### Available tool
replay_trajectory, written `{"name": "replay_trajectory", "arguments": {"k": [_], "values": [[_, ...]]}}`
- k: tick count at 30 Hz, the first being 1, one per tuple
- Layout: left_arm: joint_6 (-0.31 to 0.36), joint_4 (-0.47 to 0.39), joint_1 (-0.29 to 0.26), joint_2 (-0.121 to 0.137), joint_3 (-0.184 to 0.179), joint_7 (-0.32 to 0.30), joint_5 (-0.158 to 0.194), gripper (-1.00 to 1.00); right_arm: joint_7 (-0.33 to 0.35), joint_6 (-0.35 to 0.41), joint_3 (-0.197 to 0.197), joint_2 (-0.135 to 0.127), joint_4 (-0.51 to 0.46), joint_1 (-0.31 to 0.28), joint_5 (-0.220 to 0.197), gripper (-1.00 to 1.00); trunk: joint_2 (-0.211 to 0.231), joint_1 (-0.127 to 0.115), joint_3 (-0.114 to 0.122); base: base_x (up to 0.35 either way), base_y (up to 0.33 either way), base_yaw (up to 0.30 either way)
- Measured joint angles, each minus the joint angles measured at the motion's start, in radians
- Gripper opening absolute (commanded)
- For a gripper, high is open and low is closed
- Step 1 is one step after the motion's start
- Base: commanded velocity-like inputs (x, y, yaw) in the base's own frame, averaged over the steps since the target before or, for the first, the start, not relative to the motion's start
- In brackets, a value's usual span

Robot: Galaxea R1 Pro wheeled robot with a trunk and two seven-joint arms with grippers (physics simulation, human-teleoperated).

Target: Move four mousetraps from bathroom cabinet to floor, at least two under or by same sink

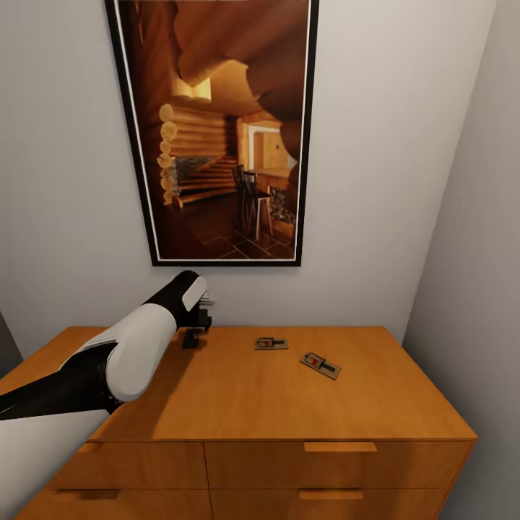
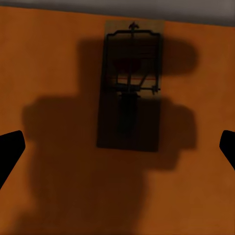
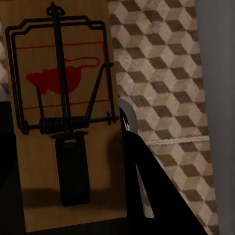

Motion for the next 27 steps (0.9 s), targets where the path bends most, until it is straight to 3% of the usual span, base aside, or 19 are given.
{"name": "replay_trajectory", "arguments": {"k": [17,27], "values": [[0.0,0.0,0.001,0.0,0.0,0.0,0.0,1.0,0.0,0.0,0.002,0.0,0.0,0.0,0.0,-1.0,0.0,0.0,-0.024,0.0,0.0,0.0],[0.0,0.0,0.01,0.0,0.0,-0.001,0.0,1.0,0.0,0.0,0.002,0.0,0.0,0.0,0.0,-1.0,0.0,0.0,-0.026,0.0,0.0,0.0]]}}
